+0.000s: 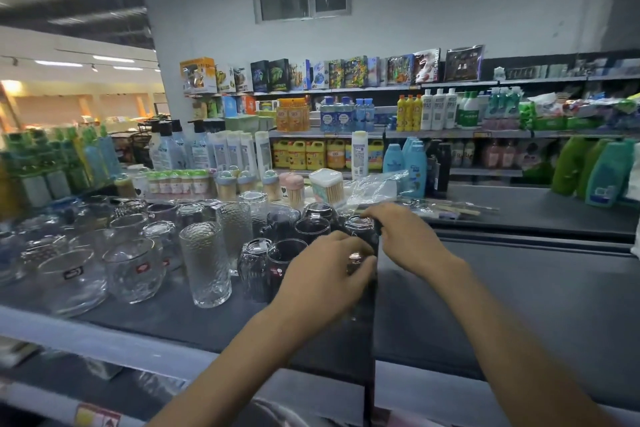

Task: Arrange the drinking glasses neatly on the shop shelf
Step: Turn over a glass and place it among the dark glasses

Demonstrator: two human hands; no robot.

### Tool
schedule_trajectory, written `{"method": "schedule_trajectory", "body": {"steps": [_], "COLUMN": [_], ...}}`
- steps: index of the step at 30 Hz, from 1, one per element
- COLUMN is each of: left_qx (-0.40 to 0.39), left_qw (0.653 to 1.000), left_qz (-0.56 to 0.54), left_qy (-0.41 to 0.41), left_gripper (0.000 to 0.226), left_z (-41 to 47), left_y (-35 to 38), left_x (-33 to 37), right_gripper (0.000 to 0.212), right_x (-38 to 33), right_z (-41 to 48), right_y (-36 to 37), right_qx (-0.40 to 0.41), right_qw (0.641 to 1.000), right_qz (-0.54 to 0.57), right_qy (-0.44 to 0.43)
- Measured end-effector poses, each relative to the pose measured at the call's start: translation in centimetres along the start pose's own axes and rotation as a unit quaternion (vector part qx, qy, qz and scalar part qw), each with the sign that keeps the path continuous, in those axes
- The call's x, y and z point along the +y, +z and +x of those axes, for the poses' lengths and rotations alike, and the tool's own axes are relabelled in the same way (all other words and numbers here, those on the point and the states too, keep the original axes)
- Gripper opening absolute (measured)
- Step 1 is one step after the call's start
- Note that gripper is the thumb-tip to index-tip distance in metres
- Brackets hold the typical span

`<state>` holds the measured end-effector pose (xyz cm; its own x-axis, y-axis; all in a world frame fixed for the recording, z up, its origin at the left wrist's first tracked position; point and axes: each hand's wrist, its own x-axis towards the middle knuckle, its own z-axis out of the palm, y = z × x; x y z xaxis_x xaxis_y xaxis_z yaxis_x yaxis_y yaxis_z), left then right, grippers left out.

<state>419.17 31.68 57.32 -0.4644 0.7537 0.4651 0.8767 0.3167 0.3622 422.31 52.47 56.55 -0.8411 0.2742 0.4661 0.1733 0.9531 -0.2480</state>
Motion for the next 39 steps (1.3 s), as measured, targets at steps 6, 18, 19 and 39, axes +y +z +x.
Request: {"method": "schedule_trajectory", "body": {"steps": [6,18,19,39], "left_qx": [0.026,-0.051,-0.056,-0.052], "left_qw": [0.999,0.998,0.998,0.995], "left_qz": [-0.024,0.024,0.025,-0.033], "left_qy": [-0.041,0.009,0.018,0.085], "left_gripper": [0.028,0.028,0.029,0.030], "left_z": [0.4,8.9,9.5,8.4], "left_y": [-6.6,-7.7,-7.5,-8.2], "left_x": [-4.7,-12.8,-13.1,-14.5], "right_gripper": [0.037,0.039,0.038,0.010], "right_x": [-3.6,-9.3,-9.6,-8.7], "right_z": [0.1,4.7,5.0,4.4], "right_y": [-0.4,-2.5,-2.3,-0.1], "right_qx": [0.035,-0.182,-0.193,-0.131], "right_qw": [0.995,0.983,0.981,0.990], "right_qz": [0.081,-0.001,-0.026,0.032], "right_qy": [-0.054,-0.016,-0.013,-0.029]}}
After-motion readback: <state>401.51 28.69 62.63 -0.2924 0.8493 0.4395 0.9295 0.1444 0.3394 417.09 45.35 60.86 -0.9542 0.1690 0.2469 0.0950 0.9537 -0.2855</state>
